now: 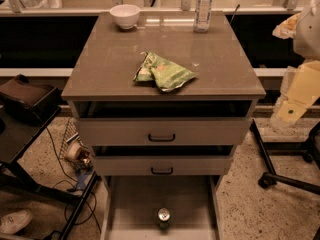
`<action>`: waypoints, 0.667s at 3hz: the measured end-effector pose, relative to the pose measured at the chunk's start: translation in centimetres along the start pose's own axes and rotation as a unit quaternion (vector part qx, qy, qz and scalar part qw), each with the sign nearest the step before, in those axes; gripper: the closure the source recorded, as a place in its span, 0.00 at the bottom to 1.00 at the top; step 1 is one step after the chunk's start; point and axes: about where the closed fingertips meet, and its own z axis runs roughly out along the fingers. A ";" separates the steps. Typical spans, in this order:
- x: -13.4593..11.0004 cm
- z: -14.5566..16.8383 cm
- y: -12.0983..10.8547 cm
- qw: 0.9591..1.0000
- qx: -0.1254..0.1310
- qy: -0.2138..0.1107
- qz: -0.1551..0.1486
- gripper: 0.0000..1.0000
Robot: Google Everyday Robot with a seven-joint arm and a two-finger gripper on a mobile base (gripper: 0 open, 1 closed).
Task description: Pick green can from bottom drawer and place on counter
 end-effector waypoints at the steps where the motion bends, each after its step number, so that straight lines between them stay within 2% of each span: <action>1: 1.8 4.2 0.8 0.998 -0.025 -0.052 0.008 0.00; 2: 4.1 10.2 3.5 0.989 -0.041 -0.137 0.025 0.00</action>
Offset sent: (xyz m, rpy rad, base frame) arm -0.0321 -0.0122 -0.1982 0.7152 -0.0983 0.1388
